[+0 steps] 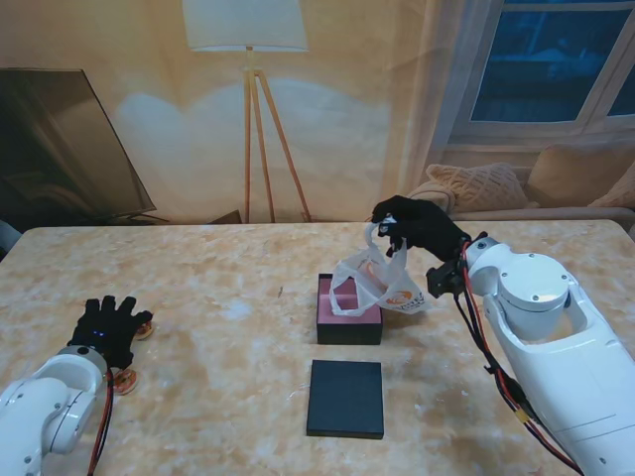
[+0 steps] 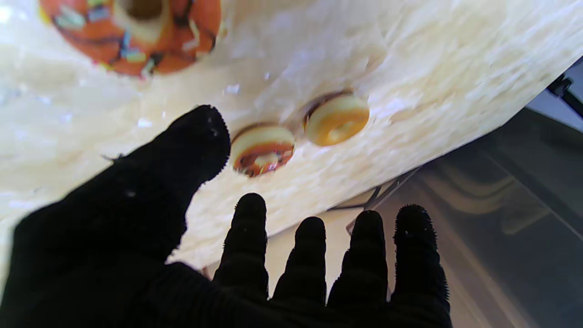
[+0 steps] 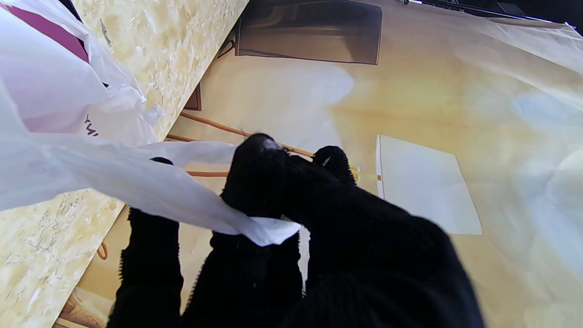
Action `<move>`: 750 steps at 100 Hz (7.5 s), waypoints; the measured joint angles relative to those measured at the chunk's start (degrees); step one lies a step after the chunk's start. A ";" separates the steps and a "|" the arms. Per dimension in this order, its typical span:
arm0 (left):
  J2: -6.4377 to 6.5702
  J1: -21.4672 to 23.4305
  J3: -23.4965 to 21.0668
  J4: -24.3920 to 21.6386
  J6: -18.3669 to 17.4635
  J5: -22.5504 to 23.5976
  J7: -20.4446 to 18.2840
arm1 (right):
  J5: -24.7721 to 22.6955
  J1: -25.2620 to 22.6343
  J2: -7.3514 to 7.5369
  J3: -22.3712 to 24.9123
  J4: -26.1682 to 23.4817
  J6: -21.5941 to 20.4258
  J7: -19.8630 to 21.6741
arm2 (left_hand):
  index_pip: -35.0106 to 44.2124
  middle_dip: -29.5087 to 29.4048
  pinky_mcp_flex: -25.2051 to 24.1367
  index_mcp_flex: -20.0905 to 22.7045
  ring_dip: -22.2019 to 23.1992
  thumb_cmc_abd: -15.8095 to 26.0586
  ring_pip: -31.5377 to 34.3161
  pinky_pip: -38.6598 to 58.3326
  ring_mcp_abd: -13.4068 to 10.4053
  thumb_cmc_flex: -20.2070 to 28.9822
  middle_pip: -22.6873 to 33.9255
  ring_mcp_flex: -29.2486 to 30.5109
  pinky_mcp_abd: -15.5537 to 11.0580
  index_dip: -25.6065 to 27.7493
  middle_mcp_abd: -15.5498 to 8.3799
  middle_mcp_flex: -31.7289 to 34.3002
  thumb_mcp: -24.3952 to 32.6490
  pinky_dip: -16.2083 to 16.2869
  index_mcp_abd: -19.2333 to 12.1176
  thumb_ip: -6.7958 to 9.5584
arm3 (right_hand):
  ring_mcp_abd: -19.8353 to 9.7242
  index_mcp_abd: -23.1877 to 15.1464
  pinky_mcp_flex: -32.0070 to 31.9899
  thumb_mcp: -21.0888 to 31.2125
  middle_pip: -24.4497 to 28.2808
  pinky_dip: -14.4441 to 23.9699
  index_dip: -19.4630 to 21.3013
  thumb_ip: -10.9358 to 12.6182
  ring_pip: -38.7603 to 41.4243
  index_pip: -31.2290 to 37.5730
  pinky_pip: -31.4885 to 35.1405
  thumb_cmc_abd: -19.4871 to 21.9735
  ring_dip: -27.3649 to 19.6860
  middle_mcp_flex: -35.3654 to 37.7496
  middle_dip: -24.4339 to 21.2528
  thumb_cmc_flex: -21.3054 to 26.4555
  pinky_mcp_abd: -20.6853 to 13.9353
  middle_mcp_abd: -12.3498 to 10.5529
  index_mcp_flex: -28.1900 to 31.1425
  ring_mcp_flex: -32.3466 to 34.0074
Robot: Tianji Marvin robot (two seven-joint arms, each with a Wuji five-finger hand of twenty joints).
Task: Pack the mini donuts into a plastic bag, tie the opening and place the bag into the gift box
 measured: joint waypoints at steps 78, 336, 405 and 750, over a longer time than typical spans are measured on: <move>1.16 -10.07 6.86 13.80 3.09 -4.04 5.75 | 0.03 0.28 0.03 -0.19 0.42 0.02 0.57 | 3.94 1.26 0.22 3.82 0.07 -0.69 0.25 0.04 0.10 -0.69 1.31 -0.49 1.19 0.17 0.60 -0.06 2.20 0.61 -1.47 -0.51 | 0.00 0.00 0.00 0.00 0.00 0.00 0.00 0.00 0.00 0.00 0.00 0.00 0.00 0.00 0.00 0.00 0.00 0.01 0.00 0.00; -3.60 -44.08 44.01 11.37 -0.87 -55.46 -3.86 | 0.03 -0.27 0.08 0.55 0.33 -0.43 0.66 | 48.75 18.92 20.40 23.23 17.06 -11.04 24.42 29.32 2.10 10.83 16.51 38.10 4.05 13.29 0.21 50.87 -1.70 9.39 1.89 -11.03 | 0.00 0.00 0.00 0.00 0.00 0.00 0.00 0.00 0.00 0.00 0.00 0.00 0.00 0.00 0.00 0.00 0.00 0.01 0.00 0.00; -9.31 -52.97 53.13 15.26 4.29 -67.25 -3.74 | 0.01 -0.56 0.01 0.60 -0.16 -0.47 -0.87 | 48.60 19.08 19.49 23.96 18.19 -11.04 26.58 29.97 2.69 10.88 17.30 37.41 4.08 13.24 0.40 50.86 -1.70 10.20 1.99 -11.03 | 0.00 0.00 0.00 0.00 0.00 0.00 0.00 0.00 -0.11 0.00 0.00 0.00 0.00 0.00 -0.02 0.00 0.00 0.01 0.00 0.00; -15.57 -56.07 59.19 7.66 43.05 -69.14 2.94 | -1.94 -1.76 -1.21 0.27 -2.25 -3.03 -7.61 | 41.77 30.26 25.40 31.23 41.62 -8.18 56.05 49.15 4.92 5.52 40.76 43.40 9.36 4.13 6.74 49.45 -2.19 27.27 11.19 -8.92 | 0.00 0.76 -0.84 0.00 0.52 -2.13 0.00 0.00 -2.72 0.00 -2.71 0.00 0.00 -0.02 -3.00 0.00 -0.74 0.01 -0.66 0.07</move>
